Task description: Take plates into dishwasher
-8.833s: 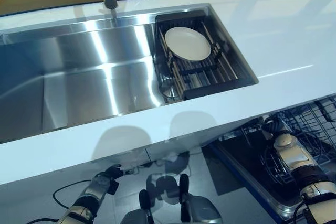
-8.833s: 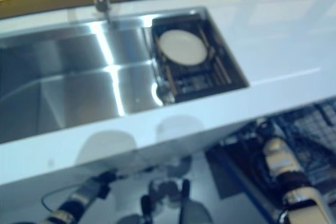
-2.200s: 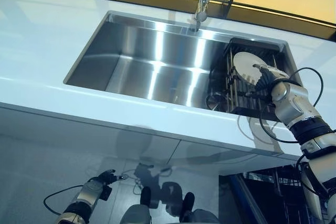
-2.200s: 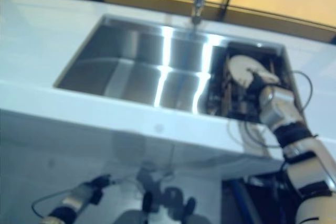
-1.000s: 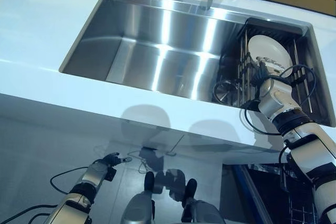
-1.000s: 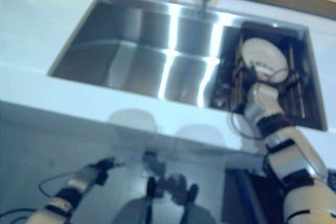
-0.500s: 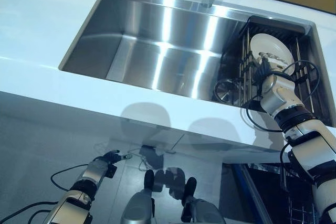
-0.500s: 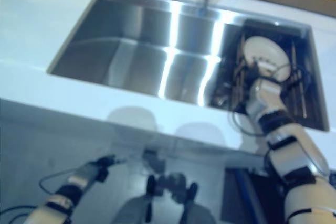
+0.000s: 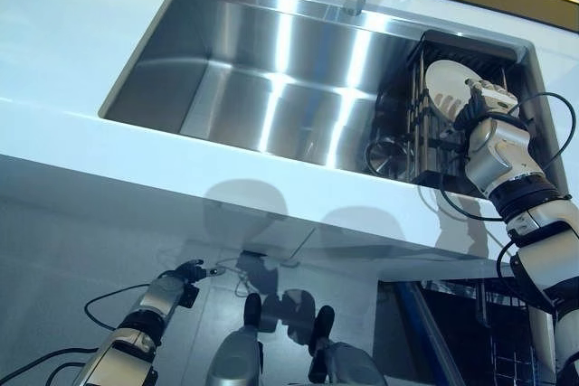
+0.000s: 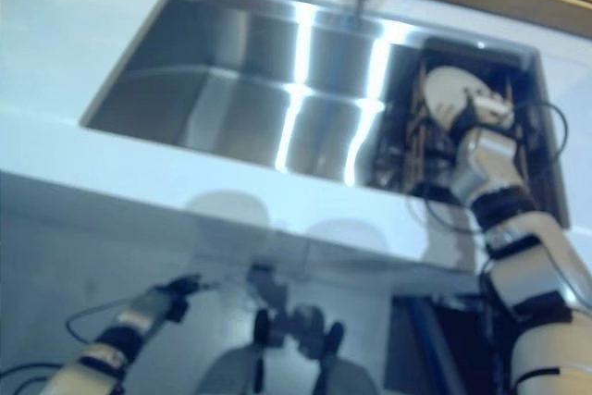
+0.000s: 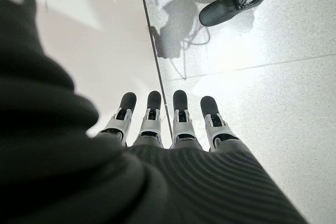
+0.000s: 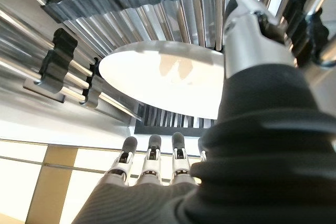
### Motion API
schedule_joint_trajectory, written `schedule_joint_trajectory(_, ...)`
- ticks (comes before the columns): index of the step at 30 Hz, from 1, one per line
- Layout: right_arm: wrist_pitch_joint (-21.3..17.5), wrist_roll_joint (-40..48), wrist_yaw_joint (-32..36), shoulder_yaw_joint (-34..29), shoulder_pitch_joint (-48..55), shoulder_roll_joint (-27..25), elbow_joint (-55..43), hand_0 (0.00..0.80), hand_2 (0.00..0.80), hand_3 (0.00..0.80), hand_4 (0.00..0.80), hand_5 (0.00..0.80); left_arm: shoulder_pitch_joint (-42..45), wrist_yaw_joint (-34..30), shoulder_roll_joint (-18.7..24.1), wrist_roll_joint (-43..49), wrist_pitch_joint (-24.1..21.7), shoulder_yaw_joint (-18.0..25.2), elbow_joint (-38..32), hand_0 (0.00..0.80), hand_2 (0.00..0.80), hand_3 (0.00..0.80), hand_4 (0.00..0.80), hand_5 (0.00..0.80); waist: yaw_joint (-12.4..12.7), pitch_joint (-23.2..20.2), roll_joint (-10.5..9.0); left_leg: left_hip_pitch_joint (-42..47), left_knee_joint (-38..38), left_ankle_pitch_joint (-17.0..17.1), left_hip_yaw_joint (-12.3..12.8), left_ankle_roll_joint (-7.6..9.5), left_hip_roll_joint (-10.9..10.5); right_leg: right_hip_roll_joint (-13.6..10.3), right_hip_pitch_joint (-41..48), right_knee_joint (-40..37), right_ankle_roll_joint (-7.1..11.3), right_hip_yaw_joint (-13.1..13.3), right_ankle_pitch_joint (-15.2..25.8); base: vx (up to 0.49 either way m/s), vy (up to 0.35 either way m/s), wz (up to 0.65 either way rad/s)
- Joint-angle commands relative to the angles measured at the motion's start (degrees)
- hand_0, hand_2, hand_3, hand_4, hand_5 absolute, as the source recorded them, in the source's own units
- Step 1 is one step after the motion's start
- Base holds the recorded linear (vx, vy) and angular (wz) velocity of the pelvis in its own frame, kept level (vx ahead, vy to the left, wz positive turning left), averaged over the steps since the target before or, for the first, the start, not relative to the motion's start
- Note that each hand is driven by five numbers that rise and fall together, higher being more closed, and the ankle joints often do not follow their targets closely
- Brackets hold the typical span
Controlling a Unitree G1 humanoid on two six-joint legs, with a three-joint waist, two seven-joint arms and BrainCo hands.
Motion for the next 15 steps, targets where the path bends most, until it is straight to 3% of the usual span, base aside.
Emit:
schedule_joint_trajectory(1, -0.76, -2.24, -0.71, 2.46, -5.03, -5.22, 1.3, 0.0, 0.0, 0.0, 0.0, 0.0, -0.49, -0.17, 0.23, 0.36, -1.87, -3.6, 2.32, 0.0, 0.0, 0.0, 0.0, 0.0, 1.62, -2.14, 1.61, 0.62, 0.12, -3.53, 5.02, -1.07, 1.4, 3.21, -2.46, 5.81, -0.25, 1.59, -6.43, 0.0, 0.0, 0.0)
schedule_joint_trajectory(15, -1.06, -2.25, 0.06, 3.6, -5.37, -3.12, 2.2, 0.0, 0.0, 0.0, 0.0, 0.0, -2.04, 0.08, 0.25, -0.23, -1.32, -3.97, 2.42, 0.0, 0.0, 0.0, 0.0, 0.0, 1.75, -0.94, 1.89, -0.5, 0.77, -3.52, 4.95, -0.99, 1.42, 2.98, -3.41, 6.22, -0.4, 1.44, -6.42, 0.0, 0.0, 0.0)
